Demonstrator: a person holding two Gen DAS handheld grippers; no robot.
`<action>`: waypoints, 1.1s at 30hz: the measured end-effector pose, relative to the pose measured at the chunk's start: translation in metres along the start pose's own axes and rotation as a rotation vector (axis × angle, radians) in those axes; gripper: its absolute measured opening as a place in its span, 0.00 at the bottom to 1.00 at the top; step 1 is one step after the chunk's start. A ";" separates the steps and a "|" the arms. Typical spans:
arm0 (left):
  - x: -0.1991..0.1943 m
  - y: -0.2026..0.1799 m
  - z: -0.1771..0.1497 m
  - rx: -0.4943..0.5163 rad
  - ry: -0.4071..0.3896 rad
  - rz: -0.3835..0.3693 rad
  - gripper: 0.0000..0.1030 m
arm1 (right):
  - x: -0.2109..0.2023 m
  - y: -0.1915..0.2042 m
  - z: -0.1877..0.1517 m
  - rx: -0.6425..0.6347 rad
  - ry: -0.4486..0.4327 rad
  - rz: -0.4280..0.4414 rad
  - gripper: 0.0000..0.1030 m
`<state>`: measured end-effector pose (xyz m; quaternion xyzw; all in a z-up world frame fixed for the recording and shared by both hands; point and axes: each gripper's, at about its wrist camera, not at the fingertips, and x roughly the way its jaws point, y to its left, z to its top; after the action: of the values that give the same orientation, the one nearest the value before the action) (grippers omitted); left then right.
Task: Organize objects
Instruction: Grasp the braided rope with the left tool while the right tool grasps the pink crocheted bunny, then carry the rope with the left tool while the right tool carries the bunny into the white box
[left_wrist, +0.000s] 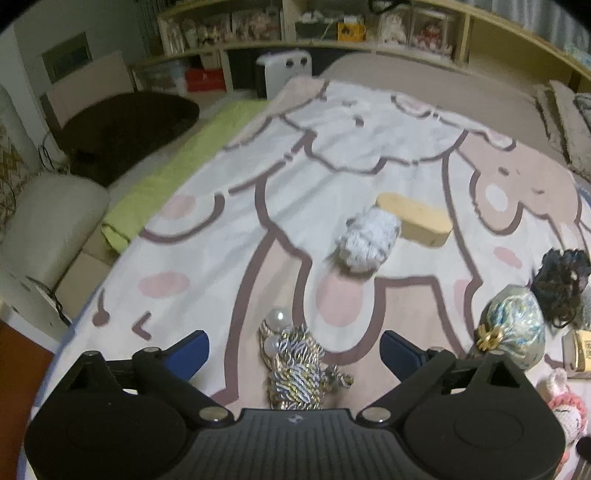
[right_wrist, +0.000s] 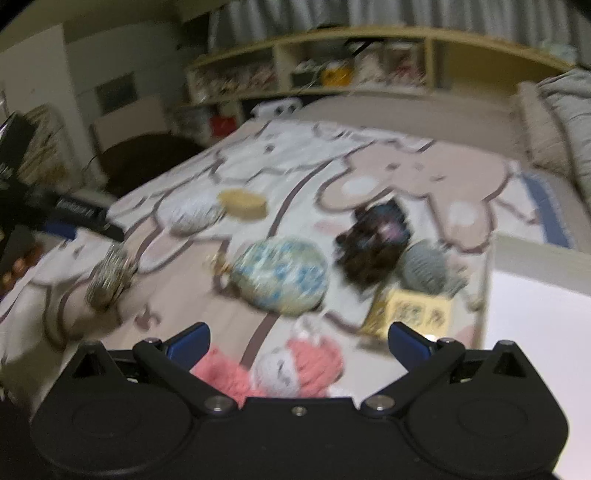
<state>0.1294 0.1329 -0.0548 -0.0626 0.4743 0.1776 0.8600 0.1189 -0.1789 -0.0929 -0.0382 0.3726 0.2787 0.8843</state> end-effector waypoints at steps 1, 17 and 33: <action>0.005 0.000 0.000 -0.007 0.022 0.004 0.93 | 0.003 0.002 -0.002 -0.013 0.017 0.016 1.00; 0.040 0.012 -0.011 -0.089 0.161 -0.064 0.70 | 0.042 0.015 -0.017 -0.139 0.169 0.052 1.00; 0.033 0.009 -0.014 -0.092 0.120 -0.107 0.39 | 0.025 0.017 -0.008 -0.116 0.087 0.030 0.76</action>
<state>0.1312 0.1460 -0.0898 -0.1379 0.5124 0.1487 0.8345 0.1195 -0.1554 -0.1136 -0.0957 0.3944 0.3111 0.8593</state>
